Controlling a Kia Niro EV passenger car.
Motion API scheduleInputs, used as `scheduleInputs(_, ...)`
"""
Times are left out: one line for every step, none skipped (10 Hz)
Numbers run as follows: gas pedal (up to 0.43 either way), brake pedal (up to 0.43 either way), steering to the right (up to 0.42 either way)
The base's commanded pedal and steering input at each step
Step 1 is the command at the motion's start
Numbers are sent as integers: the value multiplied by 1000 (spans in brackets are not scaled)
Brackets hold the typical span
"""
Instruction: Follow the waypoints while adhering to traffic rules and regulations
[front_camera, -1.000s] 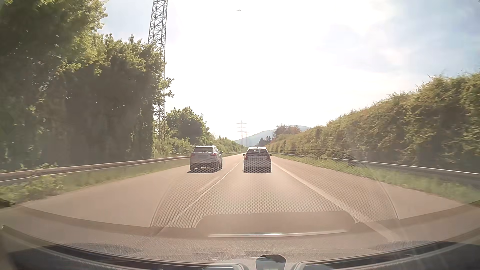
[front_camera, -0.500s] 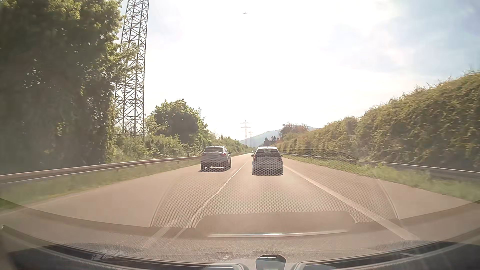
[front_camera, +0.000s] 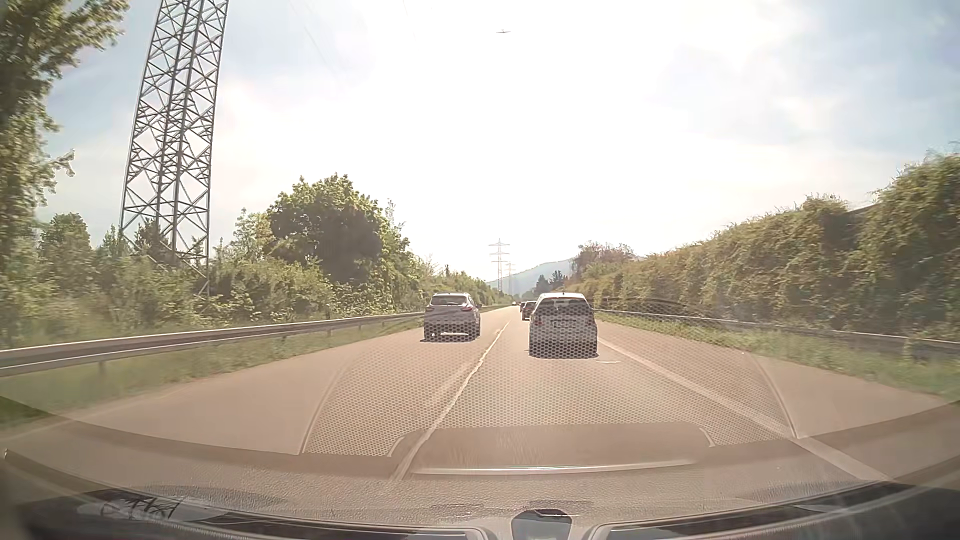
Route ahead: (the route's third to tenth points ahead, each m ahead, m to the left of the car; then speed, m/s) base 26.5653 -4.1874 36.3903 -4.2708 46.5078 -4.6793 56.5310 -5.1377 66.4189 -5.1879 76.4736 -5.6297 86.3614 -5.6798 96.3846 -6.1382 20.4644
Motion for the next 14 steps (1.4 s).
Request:
scheduleInputs(220, 0, -5)
scheduleInputs(209, 0, -4)
scheduleInputs(209, 0, -2)
scheduleInputs(197, 0, -1)
scheduleInputs(189, 0, -1)
scheduleInputs(189, 0, -1)
scheduleInputs(189, 0, -1)
scheduleInputs(177, 0, 0)
scheduleInputs(177, 0, 0)
scheduleInputs(177, 0, 0)
scheduleInputs(169, 0, 0)
scheduleInputs(157, 0, 0)
scheduleInputs(157, 0, 2)
scheduleInputs(150, 0, 2)
